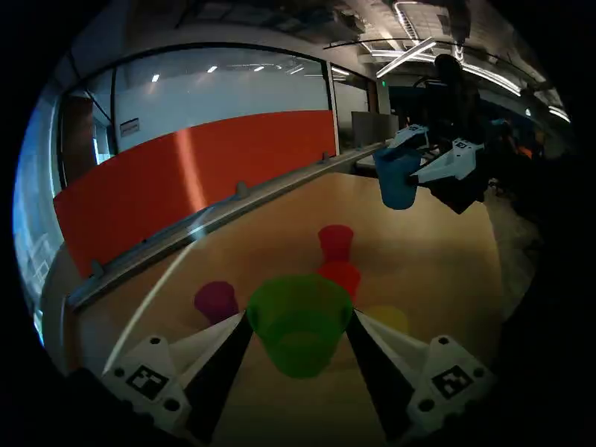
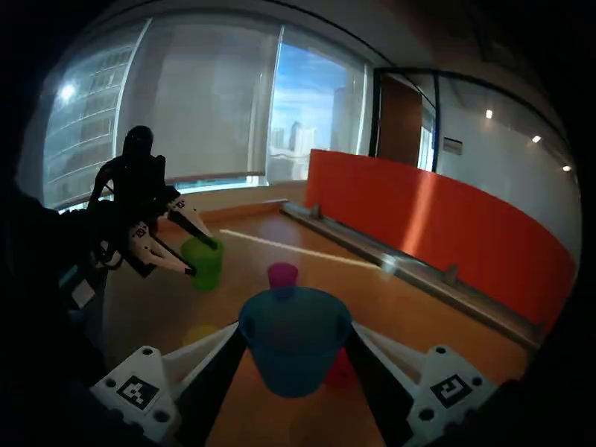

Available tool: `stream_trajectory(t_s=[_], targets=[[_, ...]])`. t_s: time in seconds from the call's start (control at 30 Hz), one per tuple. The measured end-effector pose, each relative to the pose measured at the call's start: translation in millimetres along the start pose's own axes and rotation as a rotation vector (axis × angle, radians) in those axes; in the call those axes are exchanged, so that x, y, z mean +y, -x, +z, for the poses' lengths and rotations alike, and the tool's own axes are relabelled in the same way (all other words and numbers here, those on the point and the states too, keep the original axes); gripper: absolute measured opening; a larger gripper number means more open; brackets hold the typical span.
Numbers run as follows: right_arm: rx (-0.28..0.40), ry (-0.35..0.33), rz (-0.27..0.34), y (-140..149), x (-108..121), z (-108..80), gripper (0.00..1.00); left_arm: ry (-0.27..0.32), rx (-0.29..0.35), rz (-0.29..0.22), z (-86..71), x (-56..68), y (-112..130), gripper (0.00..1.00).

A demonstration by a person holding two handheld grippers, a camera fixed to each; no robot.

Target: Pour water

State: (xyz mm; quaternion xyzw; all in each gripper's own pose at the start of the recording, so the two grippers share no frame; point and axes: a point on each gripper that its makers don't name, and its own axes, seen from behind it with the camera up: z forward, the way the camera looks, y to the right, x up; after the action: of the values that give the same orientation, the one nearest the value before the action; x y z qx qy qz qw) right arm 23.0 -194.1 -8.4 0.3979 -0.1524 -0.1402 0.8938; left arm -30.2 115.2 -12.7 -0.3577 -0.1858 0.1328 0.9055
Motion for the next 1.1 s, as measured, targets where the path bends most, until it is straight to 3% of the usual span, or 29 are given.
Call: stream_trajectory(t_s=[0.53,1.1], targets=[[-0.097,-0.028,-0.020,36.8,-7.4,18.9,0.91,0.020,-0.091,-0.015,13.7,0.4,36.5,0.86],[-0.156,-0.043,-0.006,67.4,-7.4,33.5,0.91,0.044,-0.165,-0.036,44.7,-2.6,76.8,0.86]])
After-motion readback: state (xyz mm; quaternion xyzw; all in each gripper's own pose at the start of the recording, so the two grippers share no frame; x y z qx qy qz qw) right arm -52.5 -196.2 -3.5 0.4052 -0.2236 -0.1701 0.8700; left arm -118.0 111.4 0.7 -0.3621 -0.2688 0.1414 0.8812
